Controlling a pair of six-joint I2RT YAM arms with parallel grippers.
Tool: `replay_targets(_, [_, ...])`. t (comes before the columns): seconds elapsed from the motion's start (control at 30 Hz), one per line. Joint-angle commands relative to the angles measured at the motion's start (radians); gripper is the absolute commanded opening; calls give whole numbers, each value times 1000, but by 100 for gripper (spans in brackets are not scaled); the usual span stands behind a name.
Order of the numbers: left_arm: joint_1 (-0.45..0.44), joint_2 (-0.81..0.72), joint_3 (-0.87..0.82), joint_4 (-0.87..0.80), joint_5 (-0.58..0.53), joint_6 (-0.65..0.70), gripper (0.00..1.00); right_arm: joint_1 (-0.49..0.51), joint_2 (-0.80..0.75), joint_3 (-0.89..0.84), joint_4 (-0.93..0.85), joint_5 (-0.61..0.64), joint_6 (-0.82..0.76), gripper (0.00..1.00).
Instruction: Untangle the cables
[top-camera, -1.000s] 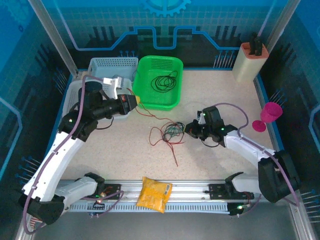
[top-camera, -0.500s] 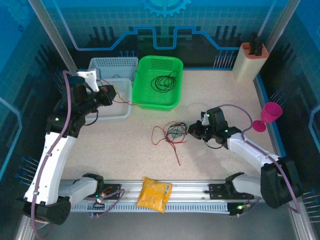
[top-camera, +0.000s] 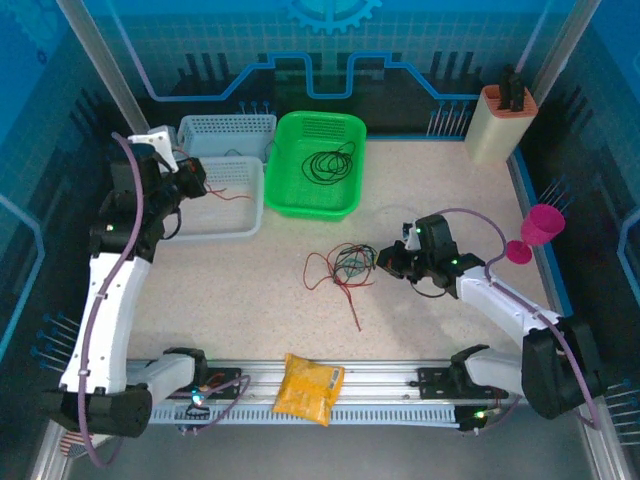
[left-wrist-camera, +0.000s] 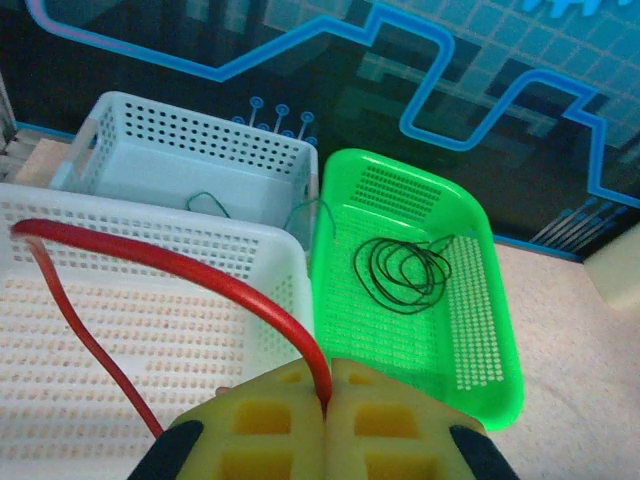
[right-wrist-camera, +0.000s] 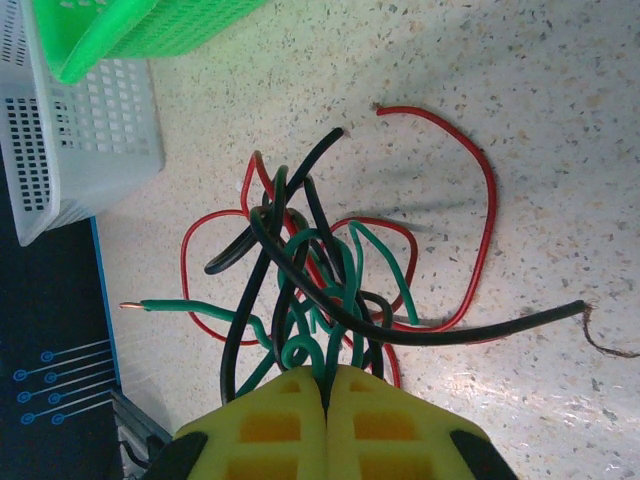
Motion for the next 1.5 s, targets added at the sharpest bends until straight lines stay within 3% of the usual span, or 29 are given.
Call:
replay_targets(0.0, [38,51,-10,68,-37,36,0,-13,-24,2,-18,-19,-17,0])
replay_targets(0.5, [107,261,-23,95,-108,43,0,-12,-31,-2,-10,-13,-2,0])
replay_targets(0.67, [127,293,-78,146,-87,61,26,-12,-28,-1,-9,-22,2,0])
replay_targets(0.77, [142,317,-81,152,-74,73,80,-12,-34,4,-23,-22,-4,0])
replay_targets(0.97, [145,286,-98,170,11,83,99,-12,-55,16,-64,-13,-19,0])
replay_targets(1.2, [109,223,-149,208,143,111,99,-11,-55,36,-86,-13,-48,0])
replay_targets(1.47, [-88,196,-194,243,441,258,99,-12,-109,68,-82,-68,-201,0])
